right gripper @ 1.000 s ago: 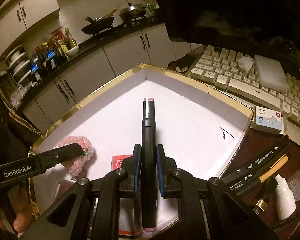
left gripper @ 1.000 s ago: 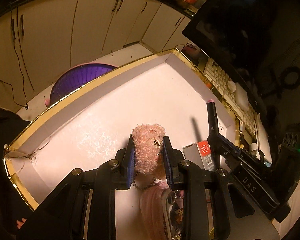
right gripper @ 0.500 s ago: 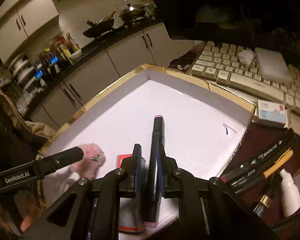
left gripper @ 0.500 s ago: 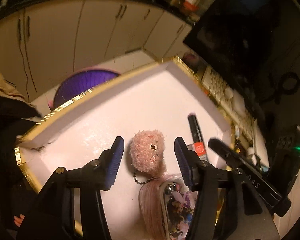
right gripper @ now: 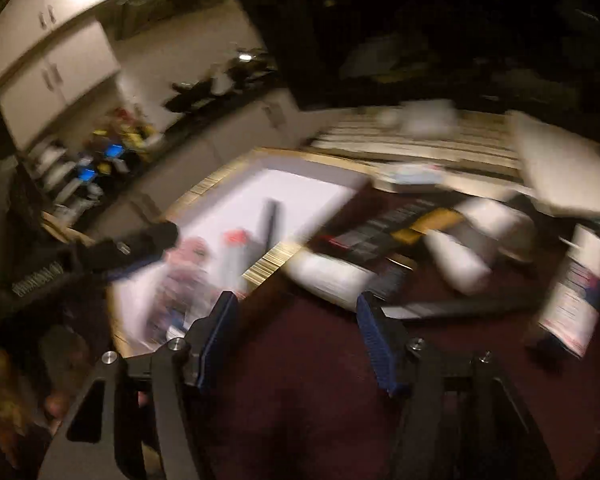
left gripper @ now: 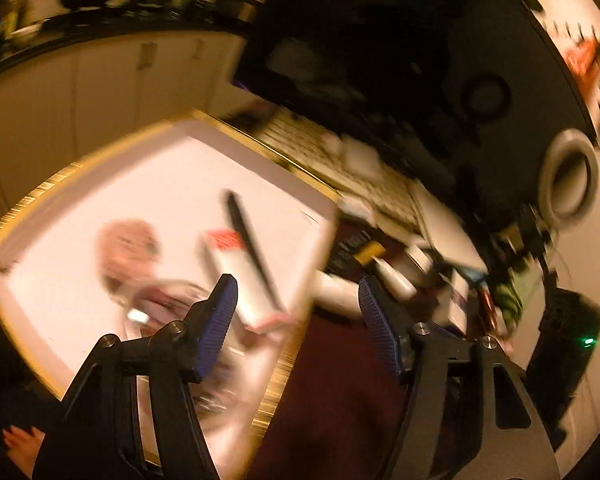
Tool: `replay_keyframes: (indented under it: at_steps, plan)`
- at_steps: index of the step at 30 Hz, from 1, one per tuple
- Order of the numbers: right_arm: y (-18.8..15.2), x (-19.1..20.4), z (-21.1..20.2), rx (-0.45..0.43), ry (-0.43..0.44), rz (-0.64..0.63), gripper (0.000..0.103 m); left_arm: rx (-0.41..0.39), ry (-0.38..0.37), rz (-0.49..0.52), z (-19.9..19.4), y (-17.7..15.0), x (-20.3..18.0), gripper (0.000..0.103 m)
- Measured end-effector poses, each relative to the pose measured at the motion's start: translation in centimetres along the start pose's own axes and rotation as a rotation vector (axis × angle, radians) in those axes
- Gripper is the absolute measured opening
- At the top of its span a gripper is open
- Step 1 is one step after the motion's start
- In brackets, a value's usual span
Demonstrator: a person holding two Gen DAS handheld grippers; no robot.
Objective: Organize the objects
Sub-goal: 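Open both tools to release pom-pom and marker, then withdraw to the desk, then grasp a black marker with the left tool while the right tool grasps the white printed box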
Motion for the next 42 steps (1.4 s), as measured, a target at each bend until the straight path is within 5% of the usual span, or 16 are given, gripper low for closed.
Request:
replay_keyframes:
  at_steps: [4, 9, 17, 27, 34, 35, 38, 42]
  plan:
    - [-3.1, -4.4, -1.2, 0.043, -0.122, 0.038, 0.062, 0.076, -0.054, 0.078, 2.0, -1.5, -4.1, 0.063]
    - [-4.8, -8.3, -2.3, 0.054, -0.218, 0.089, 0.062, 0.135, -0.02, 0.15, 4.4, -3.0, -6.6, 0.063]
    - [-5.7, -9.4, -2.4, 0.053, -0.209, 0.097, 0.065, 0.108, 0.033, 0.234, 6.9, -3.2, -8.5, 0.063]
    - [-6.0, -10.7, -4.1, 0.014, -0.075, 0.24, 0.066, 0.199, 0.046, 0.434, 12.8, -3.6, -12.4, 0.063]
    - [-6.6, -13.0, -5.5, -0.016, -0.154, 0.26, 0.066, 0.298, 0.065, 0.579, 15.4, -6.2, -13.5, 0.063]
    - [-6.7, -13.0, -5.6, -0.018, -0.15, 0.264, 0.066, 0.309, 0.048, 0.588, 15.3, -6.5, -13.7, 0.062]
    - [-6.7, -13.4, -5.7, -0.021, -0.149, 0.268, 0.066, 0.312, 0.022, 0.58, 14.8, -6.7, -13.8, 0.037]
    - [-6.6, -13.9, -5.9, -0.033, -0.15, 0.288, 0.066, 0.332, -0.013, 0.554, 14.6, -7.0, -13.9, 0.034]
Point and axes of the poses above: each gripper's, at about its wrist camera, not at the fingertips, and z roughly the way its jaws point, x to its left, y to its top, the point moved 10 cm from there along z, roughly the way its jaws point, and after that the axes turned 3 degrees about x, right-handed, at the moved point
